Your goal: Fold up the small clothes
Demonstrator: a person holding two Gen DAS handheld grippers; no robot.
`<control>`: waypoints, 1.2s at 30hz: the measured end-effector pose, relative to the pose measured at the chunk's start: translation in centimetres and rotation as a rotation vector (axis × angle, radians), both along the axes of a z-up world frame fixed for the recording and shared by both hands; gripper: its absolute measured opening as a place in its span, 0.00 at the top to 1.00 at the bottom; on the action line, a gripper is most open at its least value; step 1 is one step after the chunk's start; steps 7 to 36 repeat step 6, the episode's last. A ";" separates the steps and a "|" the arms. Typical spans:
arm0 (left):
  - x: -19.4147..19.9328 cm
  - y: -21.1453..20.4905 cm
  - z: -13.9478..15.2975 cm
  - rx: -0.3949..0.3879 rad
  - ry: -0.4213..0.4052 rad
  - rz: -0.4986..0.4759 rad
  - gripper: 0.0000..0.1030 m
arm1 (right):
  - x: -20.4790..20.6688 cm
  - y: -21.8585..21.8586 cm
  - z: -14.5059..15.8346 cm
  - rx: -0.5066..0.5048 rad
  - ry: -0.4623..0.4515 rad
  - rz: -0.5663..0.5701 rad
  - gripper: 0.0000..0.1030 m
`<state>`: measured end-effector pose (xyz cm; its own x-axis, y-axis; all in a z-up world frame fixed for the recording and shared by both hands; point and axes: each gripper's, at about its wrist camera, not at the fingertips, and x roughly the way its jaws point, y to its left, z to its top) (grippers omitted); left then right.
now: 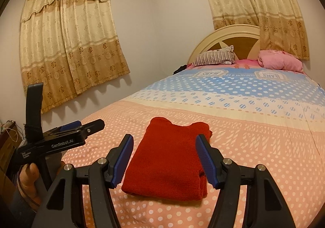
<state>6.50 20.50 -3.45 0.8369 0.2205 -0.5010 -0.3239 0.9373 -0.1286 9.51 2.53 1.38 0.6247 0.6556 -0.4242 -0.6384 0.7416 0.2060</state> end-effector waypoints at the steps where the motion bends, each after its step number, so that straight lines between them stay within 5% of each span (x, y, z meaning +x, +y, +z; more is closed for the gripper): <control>1: 0.1 0.0 -0.1 0.002 0.005 -0.002 0.00 | 0.1 0.0 0.0 0.000 0.001 0.001 0.37; 36: 0.1 -0.2 -0.4 0.022 0.002 0.002 0.00 | 0.2 -0.2 -0.5 -0.007 0.013 0.003 0.37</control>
